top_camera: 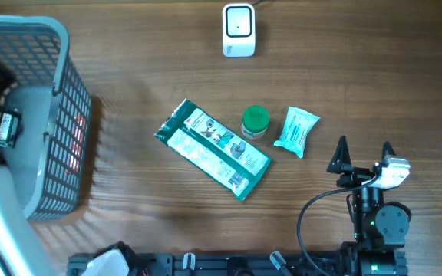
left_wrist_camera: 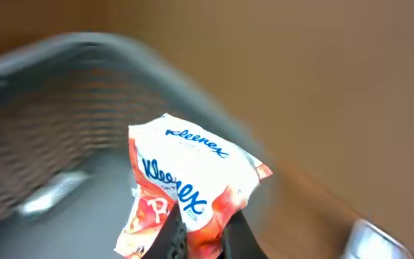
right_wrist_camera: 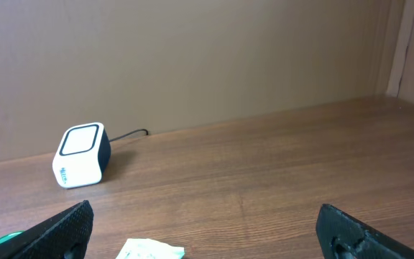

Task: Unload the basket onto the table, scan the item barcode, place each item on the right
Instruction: 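Reach into the basket, grasp the red snack packet, drop it left of gloves, then reach into the basket and grasp the red Nescafe stick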

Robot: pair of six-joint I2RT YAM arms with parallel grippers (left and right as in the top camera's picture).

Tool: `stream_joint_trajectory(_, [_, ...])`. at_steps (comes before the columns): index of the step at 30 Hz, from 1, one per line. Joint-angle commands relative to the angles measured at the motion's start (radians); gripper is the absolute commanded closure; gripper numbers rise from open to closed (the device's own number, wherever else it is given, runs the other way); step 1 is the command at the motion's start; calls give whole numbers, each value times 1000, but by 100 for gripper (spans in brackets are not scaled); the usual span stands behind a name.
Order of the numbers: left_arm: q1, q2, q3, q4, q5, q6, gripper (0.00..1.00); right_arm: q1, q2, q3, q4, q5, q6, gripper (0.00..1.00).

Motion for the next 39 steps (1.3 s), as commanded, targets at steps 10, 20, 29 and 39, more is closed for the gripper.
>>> stream_joint_trajectory(10, [-739,187,-222,-215,-64,-80,96,-2,-5,-1,3,-9,-17,0])
stream_joint_trajectory(20, [-759,287,-554,-87,-197,-816,76,-2,-5,-1,3,-9,-17,0])
stream_joint_trajectory(29, [-649,219,-80,-196,-206,-379,0,-2,-5,-1,3,-9,-17,0])
stream_joint_trajectory(39, [-260,212,408,-429,-554,-571,0,-2,-5,-1,3,-9,-17,0])
